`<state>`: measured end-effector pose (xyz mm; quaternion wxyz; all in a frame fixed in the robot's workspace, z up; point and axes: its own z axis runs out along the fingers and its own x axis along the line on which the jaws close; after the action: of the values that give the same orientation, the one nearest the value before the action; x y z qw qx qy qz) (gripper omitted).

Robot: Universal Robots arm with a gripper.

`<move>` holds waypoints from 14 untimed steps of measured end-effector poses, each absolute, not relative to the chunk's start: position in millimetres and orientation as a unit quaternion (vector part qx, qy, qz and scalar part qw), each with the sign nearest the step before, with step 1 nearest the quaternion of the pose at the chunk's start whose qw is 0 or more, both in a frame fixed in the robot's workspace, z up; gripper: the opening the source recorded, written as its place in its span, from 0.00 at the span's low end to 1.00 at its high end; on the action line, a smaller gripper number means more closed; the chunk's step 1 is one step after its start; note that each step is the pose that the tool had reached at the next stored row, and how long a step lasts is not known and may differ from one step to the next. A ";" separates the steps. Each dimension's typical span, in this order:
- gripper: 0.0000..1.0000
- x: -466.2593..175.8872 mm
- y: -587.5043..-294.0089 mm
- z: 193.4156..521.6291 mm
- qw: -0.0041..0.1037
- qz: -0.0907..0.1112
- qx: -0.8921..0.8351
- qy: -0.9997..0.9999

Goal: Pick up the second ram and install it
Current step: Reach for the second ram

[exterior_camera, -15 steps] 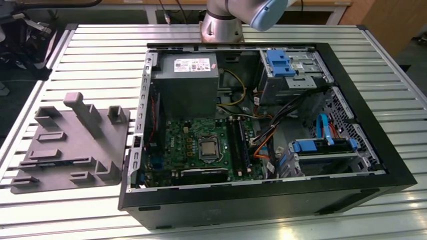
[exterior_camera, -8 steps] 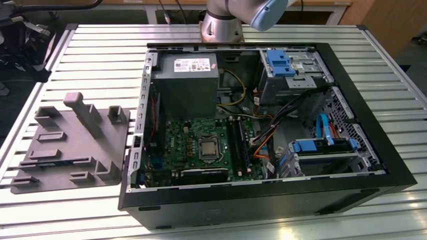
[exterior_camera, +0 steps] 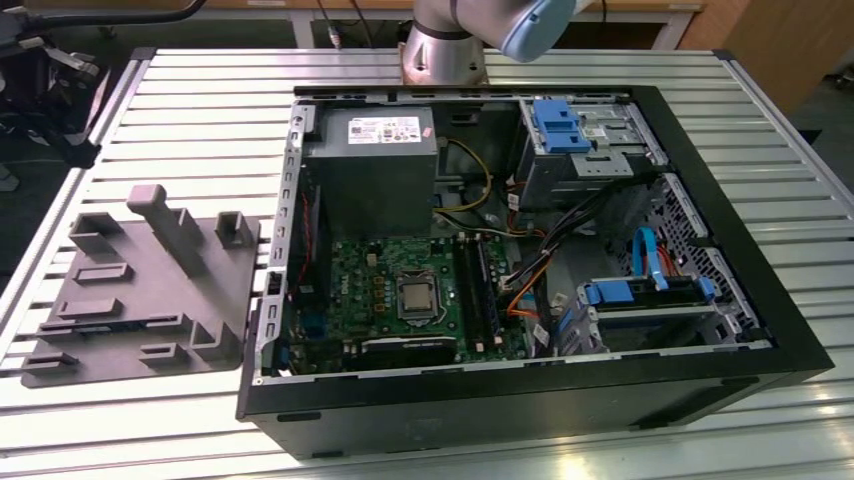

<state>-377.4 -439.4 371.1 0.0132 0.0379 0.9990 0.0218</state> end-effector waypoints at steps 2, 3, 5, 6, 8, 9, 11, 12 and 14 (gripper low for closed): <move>0.11 -377.5 -439.9 370.8 0.013 0.022 0.038 0.999; 0.11 -377.7 -440.1 370.7 0.013 0.022 0.038 0.999; 0.11 -377.9 -440.5 370.4 0.013 0.022 0.038 0.999; 0.11 -378.0 -440.8 370.2 0.013 0.022 0.038 0.999; 0.11 -378.4 -441.3 369.9 0.013 0.022 0.038 0.999; 0.11 -379.2 -442.6 368.5 0.013 0.022 0.038 0.999; 0.11 -379.7 -443.0 367.9 0.013 0.022 0.038 0.999; 0.11 -380.1 -443.2 367.5 0.013 0.022 0.038 0.999; 0.11 -380.7 -443.7 366.6 0.013 0.022 0.038 0.999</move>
<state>-380.7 -443.7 366.6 0.0132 0.0378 0.9990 0.0218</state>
